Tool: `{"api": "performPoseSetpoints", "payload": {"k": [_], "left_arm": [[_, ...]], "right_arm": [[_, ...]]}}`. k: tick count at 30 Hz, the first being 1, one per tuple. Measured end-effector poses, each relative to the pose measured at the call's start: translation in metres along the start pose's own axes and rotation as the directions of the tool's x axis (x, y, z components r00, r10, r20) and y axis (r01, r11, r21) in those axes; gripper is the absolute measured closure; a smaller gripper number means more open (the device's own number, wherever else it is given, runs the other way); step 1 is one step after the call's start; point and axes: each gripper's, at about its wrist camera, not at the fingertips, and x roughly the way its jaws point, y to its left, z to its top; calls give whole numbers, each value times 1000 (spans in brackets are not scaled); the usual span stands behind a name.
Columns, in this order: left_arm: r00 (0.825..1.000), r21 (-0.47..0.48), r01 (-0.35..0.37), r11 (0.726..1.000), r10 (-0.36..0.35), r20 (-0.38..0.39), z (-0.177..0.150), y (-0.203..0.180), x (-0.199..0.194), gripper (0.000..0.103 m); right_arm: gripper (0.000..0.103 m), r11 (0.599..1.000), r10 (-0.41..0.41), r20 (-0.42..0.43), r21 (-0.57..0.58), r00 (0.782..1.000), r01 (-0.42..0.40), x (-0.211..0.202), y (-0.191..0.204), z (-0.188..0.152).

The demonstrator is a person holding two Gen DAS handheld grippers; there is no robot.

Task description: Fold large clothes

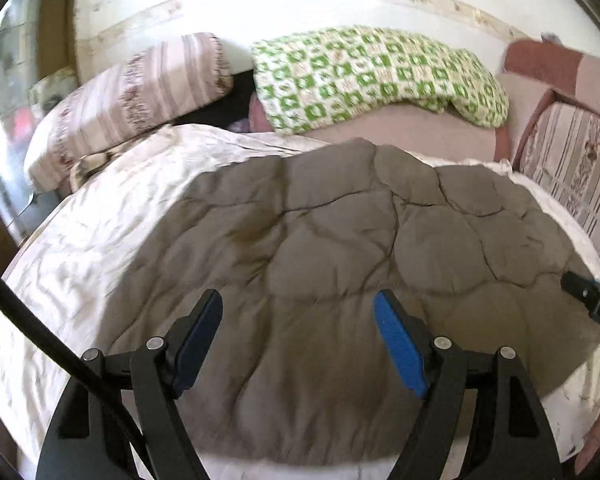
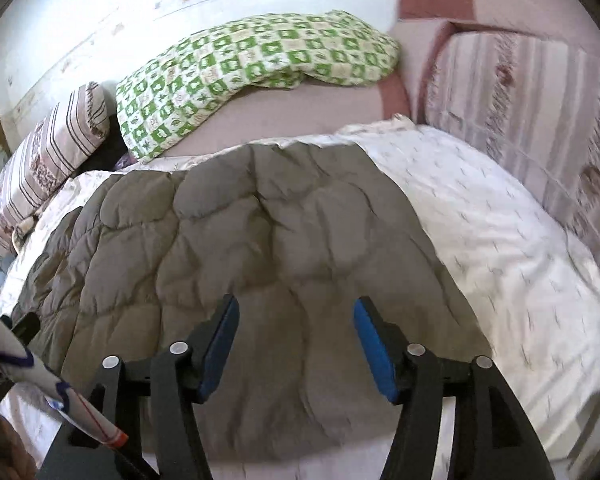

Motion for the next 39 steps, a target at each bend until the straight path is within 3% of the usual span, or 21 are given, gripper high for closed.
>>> {"api": "performPoseSetpoints", "payload": {"k": [4,8,12,19,24,27,29,33,39], "left_arm": [[996,-27,-92,995,93,17,-25,23,-21,25],[987,-45,-153,987,151,-64,-42,45,-1,25],[986,-45,-157,987,153,-71,-46,49,9,23],[982,-18,-183,983,182,-45,-47,43,14,21],[982,-21,-183,983,182,-45,-45,43,16,20],[982,-21,-183,983,182,-45,-45,43,16,20],[982,-21,-183,983,181,-45,-45,43,16,20],[982,-20,-183,983,182,-45,-45,43,16,19],[983,-28,-179,983,178,-45,-44,44,17,19]], "right_arm": [[35,1000,0,-9,5,1000,0,-15,-12,-23],[30,1000,-25,-44,-18,999,24,-4,-10,-30],[23,997,-61,-64,-59,996,57,10,-1,-35],[23,993,-85,-42,-84,995,81,10,3,-36],[22,986,-91,91,-129,992,103,-16,19,-35],[22,979,-24,144,-197,989,52,-26,40,-39],[22,971,2,130,-238,992,29,-23,51,-43],[22,958,5,19,-287,1000,0,5,67,-53],[19,969,27,25,-246,999,-20,3,57,-46]]}}
